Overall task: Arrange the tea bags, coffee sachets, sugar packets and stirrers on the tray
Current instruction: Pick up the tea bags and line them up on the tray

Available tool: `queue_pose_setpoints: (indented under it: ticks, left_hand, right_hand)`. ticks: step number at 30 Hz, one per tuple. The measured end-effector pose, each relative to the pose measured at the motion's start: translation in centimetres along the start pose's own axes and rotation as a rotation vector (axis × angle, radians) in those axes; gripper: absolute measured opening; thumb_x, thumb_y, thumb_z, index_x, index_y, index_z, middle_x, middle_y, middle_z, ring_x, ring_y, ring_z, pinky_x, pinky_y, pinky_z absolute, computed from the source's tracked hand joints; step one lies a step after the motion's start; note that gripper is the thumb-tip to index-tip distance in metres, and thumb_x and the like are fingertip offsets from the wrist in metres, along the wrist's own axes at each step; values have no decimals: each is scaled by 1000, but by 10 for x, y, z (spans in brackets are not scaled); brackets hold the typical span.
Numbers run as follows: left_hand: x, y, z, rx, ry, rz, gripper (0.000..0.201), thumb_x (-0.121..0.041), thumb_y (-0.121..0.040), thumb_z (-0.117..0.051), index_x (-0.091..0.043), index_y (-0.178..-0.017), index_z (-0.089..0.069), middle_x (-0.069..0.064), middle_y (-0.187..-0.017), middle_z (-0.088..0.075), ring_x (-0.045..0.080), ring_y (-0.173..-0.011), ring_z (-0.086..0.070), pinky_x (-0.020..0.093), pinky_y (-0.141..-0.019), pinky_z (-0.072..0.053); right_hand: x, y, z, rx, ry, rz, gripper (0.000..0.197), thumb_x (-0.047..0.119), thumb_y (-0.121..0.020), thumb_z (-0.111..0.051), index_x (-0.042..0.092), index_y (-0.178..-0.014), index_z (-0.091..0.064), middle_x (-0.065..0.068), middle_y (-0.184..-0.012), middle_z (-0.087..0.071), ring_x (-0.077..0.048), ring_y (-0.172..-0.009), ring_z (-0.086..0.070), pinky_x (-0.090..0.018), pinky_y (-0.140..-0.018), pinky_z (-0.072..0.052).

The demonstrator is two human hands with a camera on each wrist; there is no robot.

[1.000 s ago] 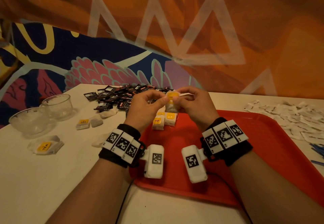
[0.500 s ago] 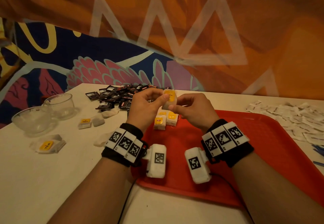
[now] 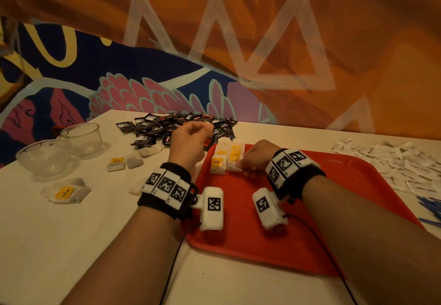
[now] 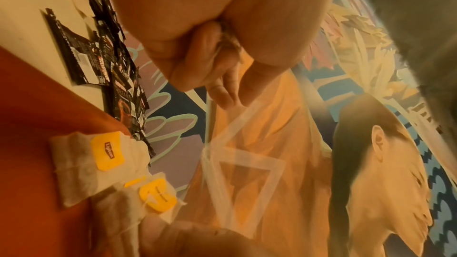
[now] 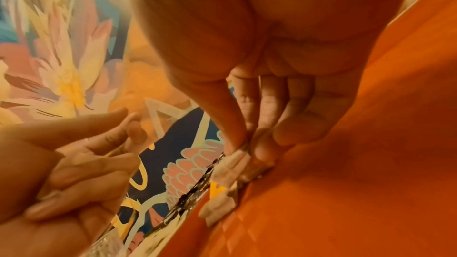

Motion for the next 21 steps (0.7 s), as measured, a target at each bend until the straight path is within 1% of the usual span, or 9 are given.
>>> queue_pose_setpoints:
  ticks: [2,3,7,12,13,15,18,20,21]
  left_hand:
    - [1,0,1,-1,1,6,8,-20,-96,-65,-22,-88,-67,2,-95,-66,5,-55,-44,18,-42,-32]
    - [1,0,2,0,1,11,8,-20,-96,-64,-22,-88,-67,3,-96,-66,5,-55,-44,18,-41,-32]
    - [2,0,4,-2,1,39,7,-21,-96,-65,-22,-89,-67,4,-96,-67,5,-54,-43,17,-39,-32]
    - [5,-1,3,1,3,62,7,-24,-97,-64,-21,-92,-67,2,-92,-65,5,-55,-43,19,-42,-32]
    - [5,-2,3,4,10,66,9,-26,-98,-62,-20,-92,-67,2,-89,-64,5,-53,-42,19,-42,-31]
    - [5,-2,2,18,37,80,20,-33,-101,-57,-17,-94,-67,2,-85,-62,4,-46,-40,18,-39,-28]
    - [7,-1,0,43,86,129,41,-46,-105,-41,-15,-97,-66,2,-82,-62,4,-40,-39,18,-37,-27]
    - [9,1,-2,70,112,154,54,-55,-104,-32,-13,-101,-65,3,-80,-65,7,-40,-40,19,-37,-26]
    - [10,2,-3,93,127,165,59,-58,-103,-28,-12,-105,-64,4,-80,-66,8,-41,-40,18,-36,-25]
  right_hand:
    - [-3,-4,-5,15,2,-35,23,25,-81,-79,6,-94,-76,-7,-87,-77,-22,-93,-72,-42,-94,-56]
    - [-4,-7,-8,15,19,-45,27,27,-80,-80,7,-97,-74,-7,-88,-77,-23,-94,-72,-43,-92,-57]
    - [-5,-17,-12,-35,89,-53,51,38,-66,-87,11,-105,-69,-7,-95,-74,-27,-92,-71,-44,-86,-59]
    - [-2,-15,-10,-63,124,-54,55,42,-64,-88,12,-105,-67,-8,-95,-74,-27,-91,-71,-43,-85,-59]
    - [-3,-15,-9,-64,127,-57,56,43,-63,-88,12,-104,-66,-9,-96,-73,-27,-92,-70,-43,-85,-59]
    - [-4,-13,-8,-58,111,-60,53,42,-64,-87,12,-103,-68,-9,-98,-73,-27,-92,-69,-43,-85,-59]
    - [-3,-6,-2,-60,85,-46,45,40,-73,-84,10,-102,-71,-10,-98,-74,-23,-91,-69,-42,-89,-58]
    - [3,3,5,-101,118,17,40,40,-78,-81,9,-101,-69,-8,-98,-73,-23,-96,-68,-38,-90,-57]
    - [8,8,9,-122,118,72,35,39,-79,-80,12,-98,-68,-6,-96,-71,-22,-95,-67,-35,-88,-57]
Point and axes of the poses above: each hand's wrist, its own y-axis away from the middle knuckle, its own z-axis out of the back of the hand, x = y × z, the point moved 6 cm from there along -y, towards the middle knuckle
